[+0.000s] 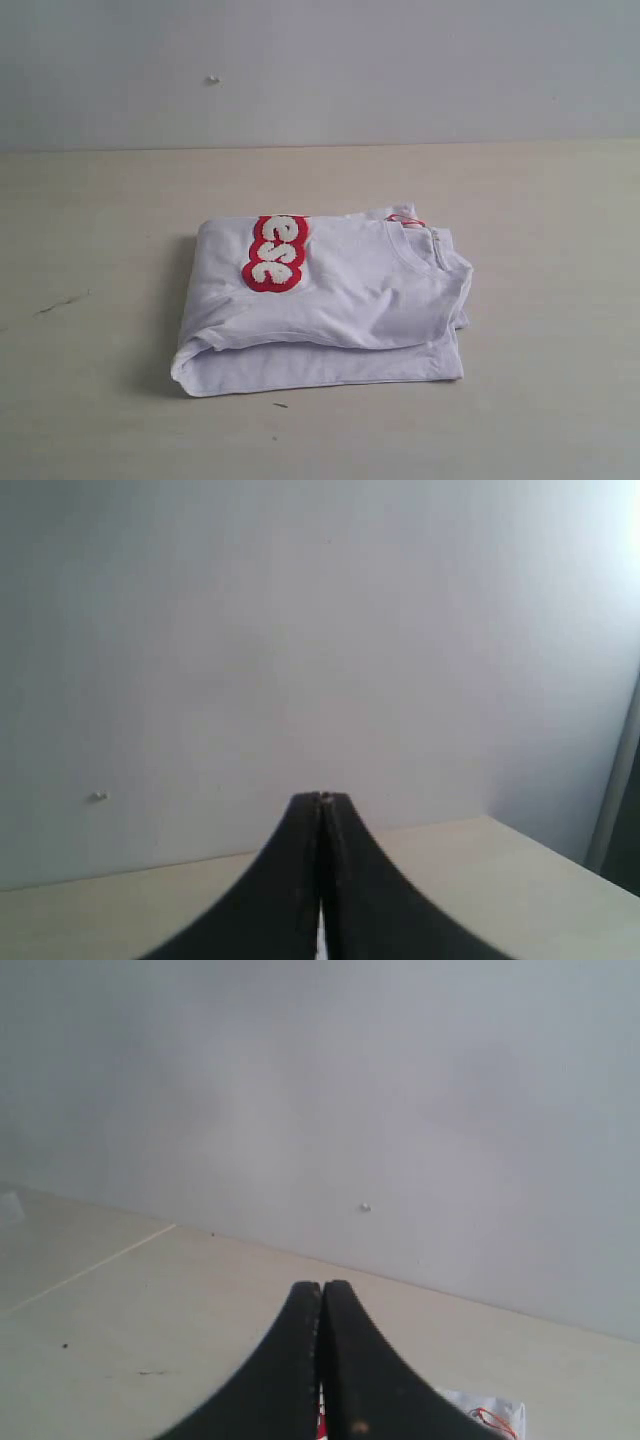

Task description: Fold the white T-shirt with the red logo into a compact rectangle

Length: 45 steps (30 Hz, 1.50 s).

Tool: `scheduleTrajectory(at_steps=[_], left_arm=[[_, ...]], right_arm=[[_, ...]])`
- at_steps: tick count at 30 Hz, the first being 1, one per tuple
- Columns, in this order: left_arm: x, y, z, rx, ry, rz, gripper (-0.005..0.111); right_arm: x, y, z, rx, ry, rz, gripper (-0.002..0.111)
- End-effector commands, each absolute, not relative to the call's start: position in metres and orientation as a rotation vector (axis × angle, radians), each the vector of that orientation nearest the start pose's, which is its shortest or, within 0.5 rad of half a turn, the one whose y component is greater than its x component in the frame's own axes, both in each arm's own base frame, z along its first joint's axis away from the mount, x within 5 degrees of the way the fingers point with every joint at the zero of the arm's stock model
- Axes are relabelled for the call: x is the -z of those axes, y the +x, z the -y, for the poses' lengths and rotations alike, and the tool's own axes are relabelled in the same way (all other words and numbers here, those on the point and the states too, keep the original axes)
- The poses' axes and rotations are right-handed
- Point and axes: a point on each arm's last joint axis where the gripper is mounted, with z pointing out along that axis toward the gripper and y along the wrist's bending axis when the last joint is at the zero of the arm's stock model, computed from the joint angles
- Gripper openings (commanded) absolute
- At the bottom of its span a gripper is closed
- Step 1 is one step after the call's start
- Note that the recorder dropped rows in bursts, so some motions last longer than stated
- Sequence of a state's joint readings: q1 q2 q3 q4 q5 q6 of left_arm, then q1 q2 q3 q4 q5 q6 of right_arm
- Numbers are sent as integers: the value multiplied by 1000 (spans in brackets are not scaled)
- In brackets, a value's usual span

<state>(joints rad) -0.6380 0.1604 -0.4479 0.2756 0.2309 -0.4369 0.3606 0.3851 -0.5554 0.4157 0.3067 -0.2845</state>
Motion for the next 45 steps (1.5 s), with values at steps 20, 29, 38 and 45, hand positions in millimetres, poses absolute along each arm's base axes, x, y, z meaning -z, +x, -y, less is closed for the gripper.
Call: scheduleTrajectory(at_steps=[20,29,38,45], left_arm=[[-333,22,4,472,115,-1342,0],[-333,16,-3,307,-61,-1309,0],[-319,20,1,244,30,-1249,0],[-310,24,3,95,81,-1278,0]], right_arm=[[-343,61,-39,-501,-323,-1631,0],[-343,61,-39,-501,-323,-1631,0],[-343,61,-39,-499,-324,-1630,0],[-343,61,-39,-501,-322,-1631,0]])
